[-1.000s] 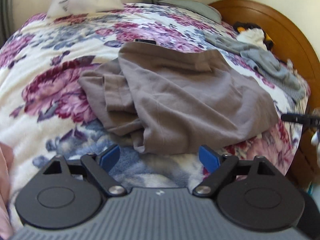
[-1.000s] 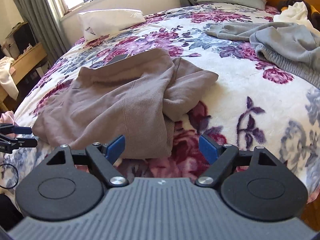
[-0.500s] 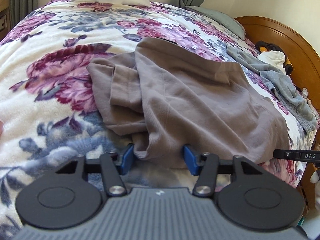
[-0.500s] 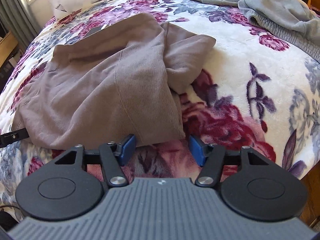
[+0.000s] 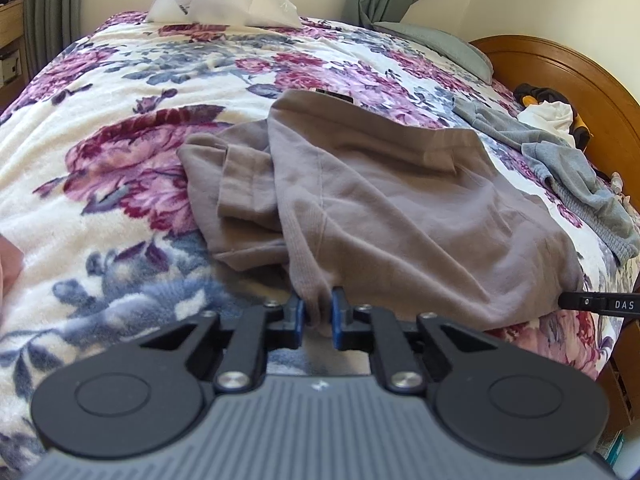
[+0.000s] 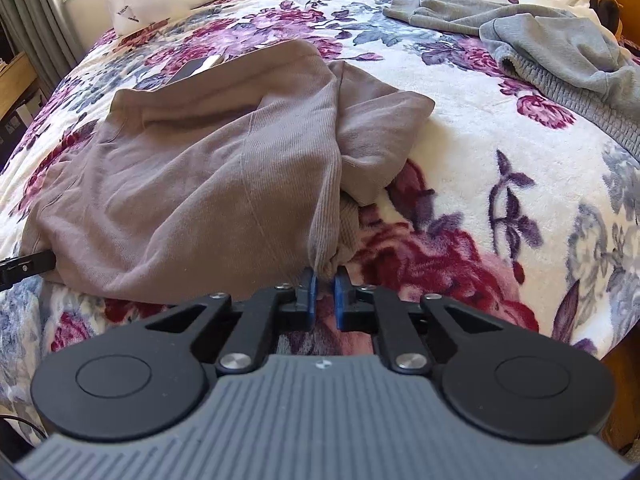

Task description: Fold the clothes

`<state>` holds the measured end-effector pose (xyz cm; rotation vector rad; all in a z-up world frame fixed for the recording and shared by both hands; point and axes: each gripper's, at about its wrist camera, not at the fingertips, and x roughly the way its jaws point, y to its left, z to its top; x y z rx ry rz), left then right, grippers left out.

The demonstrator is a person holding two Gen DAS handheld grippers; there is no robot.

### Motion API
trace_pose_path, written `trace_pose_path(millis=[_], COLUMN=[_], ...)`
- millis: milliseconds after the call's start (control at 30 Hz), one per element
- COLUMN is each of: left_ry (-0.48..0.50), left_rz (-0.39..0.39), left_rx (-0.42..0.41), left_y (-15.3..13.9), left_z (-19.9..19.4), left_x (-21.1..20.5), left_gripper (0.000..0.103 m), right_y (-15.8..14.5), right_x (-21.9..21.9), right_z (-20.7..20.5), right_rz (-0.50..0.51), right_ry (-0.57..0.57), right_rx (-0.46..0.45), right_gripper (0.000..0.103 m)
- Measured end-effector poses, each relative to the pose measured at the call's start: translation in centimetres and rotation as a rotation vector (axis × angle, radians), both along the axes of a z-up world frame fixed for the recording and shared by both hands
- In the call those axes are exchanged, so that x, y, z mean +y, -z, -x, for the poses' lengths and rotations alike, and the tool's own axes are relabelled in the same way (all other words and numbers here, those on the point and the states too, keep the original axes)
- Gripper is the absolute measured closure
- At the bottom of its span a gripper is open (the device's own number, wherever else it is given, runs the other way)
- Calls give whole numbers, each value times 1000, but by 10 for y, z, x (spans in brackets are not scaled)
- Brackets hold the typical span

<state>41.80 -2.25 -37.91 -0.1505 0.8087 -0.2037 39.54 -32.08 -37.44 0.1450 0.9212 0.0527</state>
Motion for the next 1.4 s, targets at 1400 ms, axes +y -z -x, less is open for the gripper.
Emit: trace_pose_path(millis=[1400], left_ry=[-112], left_rz=[126], left_rx=[-5], left_y=[-72], left_z=[0], left_x=[31], left_gripper=[93], right_y=[-81], right_x=[-14], right_z=[17], right_rz=[-218], right_ry=[-17], right_rx=[-204], right_gripper=[96])
